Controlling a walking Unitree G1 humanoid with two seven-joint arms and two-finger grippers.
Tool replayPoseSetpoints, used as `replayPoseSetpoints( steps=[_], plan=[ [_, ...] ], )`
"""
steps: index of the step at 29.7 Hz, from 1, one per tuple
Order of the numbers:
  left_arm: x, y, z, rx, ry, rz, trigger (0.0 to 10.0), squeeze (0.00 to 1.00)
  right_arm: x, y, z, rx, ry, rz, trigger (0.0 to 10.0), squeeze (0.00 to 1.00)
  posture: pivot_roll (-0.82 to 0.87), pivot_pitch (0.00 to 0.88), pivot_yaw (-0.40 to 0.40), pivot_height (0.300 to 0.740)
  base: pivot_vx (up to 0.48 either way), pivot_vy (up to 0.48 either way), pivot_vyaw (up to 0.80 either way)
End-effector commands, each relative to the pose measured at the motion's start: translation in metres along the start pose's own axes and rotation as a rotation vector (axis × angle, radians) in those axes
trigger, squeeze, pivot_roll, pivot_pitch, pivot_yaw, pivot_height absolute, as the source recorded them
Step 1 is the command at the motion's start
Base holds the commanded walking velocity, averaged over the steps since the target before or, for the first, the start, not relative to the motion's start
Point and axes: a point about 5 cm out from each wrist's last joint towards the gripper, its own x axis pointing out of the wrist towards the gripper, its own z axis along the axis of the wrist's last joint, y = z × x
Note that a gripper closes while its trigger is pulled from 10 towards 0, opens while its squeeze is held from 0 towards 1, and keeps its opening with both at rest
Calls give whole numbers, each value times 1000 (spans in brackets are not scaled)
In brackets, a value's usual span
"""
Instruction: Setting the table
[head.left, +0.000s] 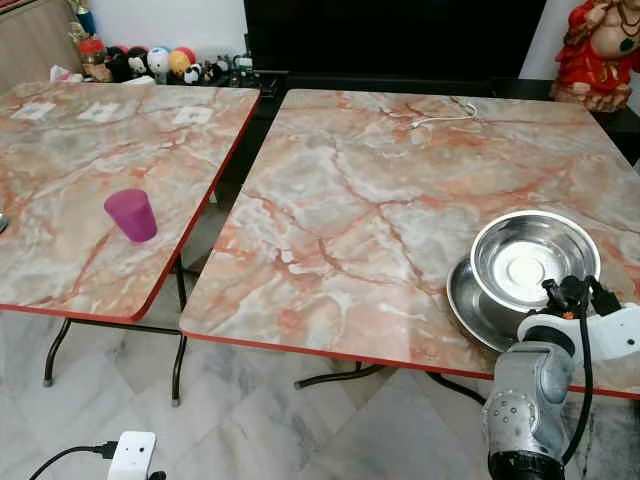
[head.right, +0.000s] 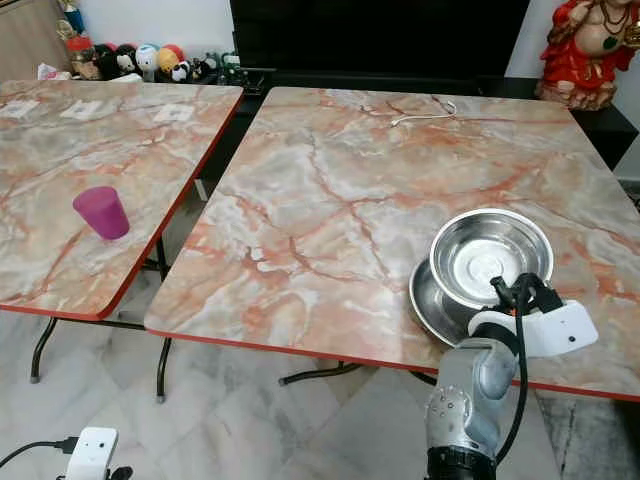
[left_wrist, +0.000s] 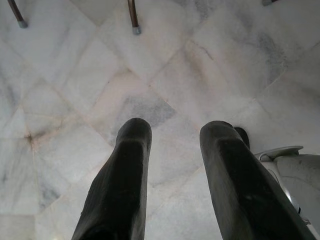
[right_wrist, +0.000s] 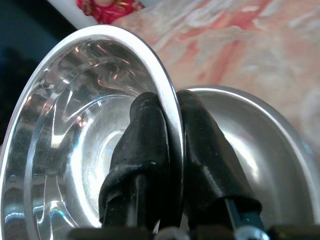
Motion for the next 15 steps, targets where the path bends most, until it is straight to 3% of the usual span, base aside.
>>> replayPoseSetpoints(
  steps=[1, 15],
  plan=[
    [-1, 4, -3, 17, 14, 10, 10000, 0, -3, 0, -2, -21, -4, -8, 10000, 0, 54, 40, 11, 740, 0, 0, 0],
    [-1, 4, -3, 19, 13, 10, 10000, 0, -5, -5, -8, -28, 26, -54, 10000, 0, 54, 40, 11, 740, 0, 0, 0]
  ],
)
